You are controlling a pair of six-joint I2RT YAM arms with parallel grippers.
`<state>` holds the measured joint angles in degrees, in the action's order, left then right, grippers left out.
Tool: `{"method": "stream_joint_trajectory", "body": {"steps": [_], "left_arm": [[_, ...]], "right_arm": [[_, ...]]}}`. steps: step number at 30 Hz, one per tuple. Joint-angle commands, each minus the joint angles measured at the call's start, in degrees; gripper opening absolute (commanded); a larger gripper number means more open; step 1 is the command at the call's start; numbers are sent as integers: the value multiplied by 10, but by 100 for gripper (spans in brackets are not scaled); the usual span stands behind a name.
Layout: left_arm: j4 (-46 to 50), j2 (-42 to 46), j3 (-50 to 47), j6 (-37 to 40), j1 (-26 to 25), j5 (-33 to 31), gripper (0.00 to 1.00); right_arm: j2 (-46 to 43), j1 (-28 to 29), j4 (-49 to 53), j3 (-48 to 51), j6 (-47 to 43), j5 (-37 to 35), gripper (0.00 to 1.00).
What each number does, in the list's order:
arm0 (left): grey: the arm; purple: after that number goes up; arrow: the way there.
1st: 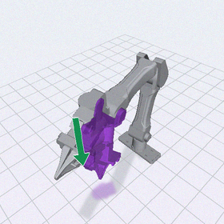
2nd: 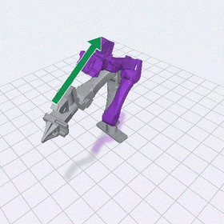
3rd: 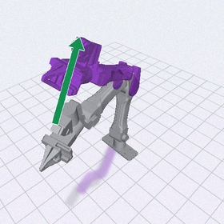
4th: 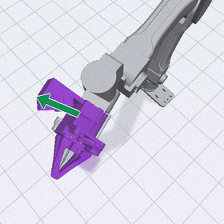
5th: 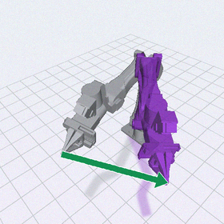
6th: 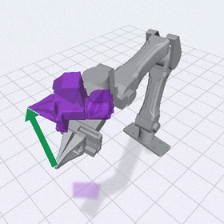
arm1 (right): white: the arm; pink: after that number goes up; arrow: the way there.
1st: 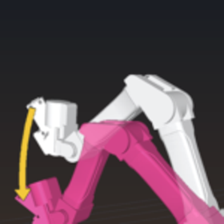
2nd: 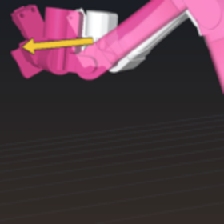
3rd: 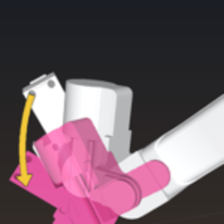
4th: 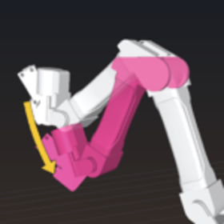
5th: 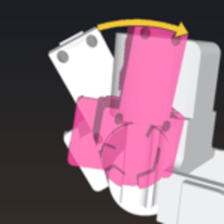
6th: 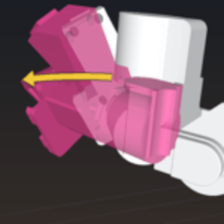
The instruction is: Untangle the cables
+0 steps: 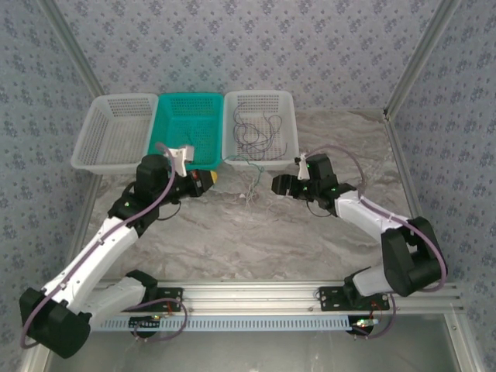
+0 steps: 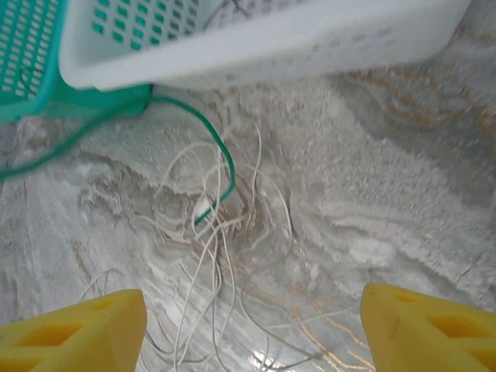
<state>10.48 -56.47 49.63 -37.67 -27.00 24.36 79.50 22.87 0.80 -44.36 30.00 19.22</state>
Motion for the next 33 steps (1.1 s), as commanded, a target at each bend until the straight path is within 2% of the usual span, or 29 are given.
{"method": "stream_joint_trajectory", "body": {"steps": [1, 8, 13, 17, 23, 28, 31, 33], "left_arm": [[-59, 2, 62, -5, 3, 49, 0], [-117, -23, 93, -43, 23, 63, 0], [-23, -88, 105, 1, 24, 97, 0], [-78, -89, 39, -22, 18, 86, 0], [-91, -111, 6, -23, 15, 92, 0], [-99, -115, -13, -27, 7, 89, 0], [-101, -117, -14, -28, 6, 97, 0], [-110, -121, -12, -35, 6, 113, 0]], "right_arm": [[-28, -4, -4, 1, -4, -48, 76], [-85, -15, 6, 38, 4, -75, 81], [-99, -15, 6, 60, 2, -55, 81], [-114, -3, -45, 92, -16, -44, 81], [-139, 37, -149, 151, -79, -108, 83], [-92, 59, -185, 132, -131, -157, 84], [-35, 56, -222, 115, -140, -194, 84], [11, 53, -251, 96, -143, -192, 84]]}}
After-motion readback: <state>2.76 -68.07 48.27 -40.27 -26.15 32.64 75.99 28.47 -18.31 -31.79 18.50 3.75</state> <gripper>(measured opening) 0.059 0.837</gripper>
